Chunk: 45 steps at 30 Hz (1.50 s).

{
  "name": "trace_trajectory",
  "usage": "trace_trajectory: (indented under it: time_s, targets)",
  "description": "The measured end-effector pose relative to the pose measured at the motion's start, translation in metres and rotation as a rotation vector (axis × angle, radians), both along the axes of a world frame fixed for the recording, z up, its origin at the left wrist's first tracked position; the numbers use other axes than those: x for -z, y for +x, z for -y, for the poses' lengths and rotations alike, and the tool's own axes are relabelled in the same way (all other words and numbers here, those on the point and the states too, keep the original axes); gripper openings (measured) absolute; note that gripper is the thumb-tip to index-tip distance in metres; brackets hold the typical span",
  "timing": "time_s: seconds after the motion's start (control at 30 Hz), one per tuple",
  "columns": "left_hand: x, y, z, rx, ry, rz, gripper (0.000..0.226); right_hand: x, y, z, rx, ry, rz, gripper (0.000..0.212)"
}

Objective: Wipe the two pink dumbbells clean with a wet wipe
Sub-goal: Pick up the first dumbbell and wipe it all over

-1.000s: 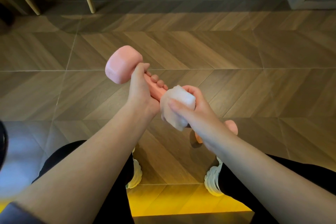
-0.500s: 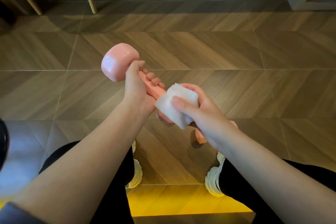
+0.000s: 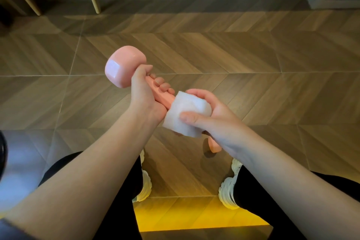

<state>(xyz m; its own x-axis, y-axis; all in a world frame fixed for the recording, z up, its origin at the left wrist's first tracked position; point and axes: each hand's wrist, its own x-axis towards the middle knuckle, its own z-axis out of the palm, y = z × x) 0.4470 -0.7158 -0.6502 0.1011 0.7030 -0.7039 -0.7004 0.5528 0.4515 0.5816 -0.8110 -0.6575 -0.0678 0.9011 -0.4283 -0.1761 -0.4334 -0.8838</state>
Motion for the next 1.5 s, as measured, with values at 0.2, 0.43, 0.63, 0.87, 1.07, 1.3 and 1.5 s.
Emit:
trace_trajectory:
  time_s: [0.2,0.43,0.63,0.87,1.07,1.3,1.5]
  targets:
    - [0.0,0.009,0.004,0.049,0.014,-0.001,0.029,0.003,0.002,0.0,0.067,-0.048,0.012,0.031]
    - [0.0,0.002,0.0,0.033,0.028,-0.007,0.03,-0.005,0.021,-0.001,-0.161,-0.065,-0.191,0.056]
    - [0.0,0.003,0.003,0.037,-0.002,-0.01,0.03,0.001,0.004,-0.003,-0.035,-0.068,0.019,0.054]
    - [-0.001,0.011,0.004,0.085,0.024,-0.025,0.031,0.0,0.01,-0.004,-0.007,-0.108,-0.026,0.038]
    - [-0.002,0.004,0.001,0.043,0.022,-0.012,0.03,-0.01,0.027,-0.004,-0.226,-0.091,-0.219,0.053]
    - [0.0,0.006,0.004,0.039,0.017,-0.01,0.031,-0.001,-0.001,-0.001,-0.07,-0.02,0.139,0.058]
    - [-0.003,0.011,0.005,0.035,0.112,0.006,0.032,0.0,0.006,-0.002,-0.095,-0.334,-0.207,0.069]
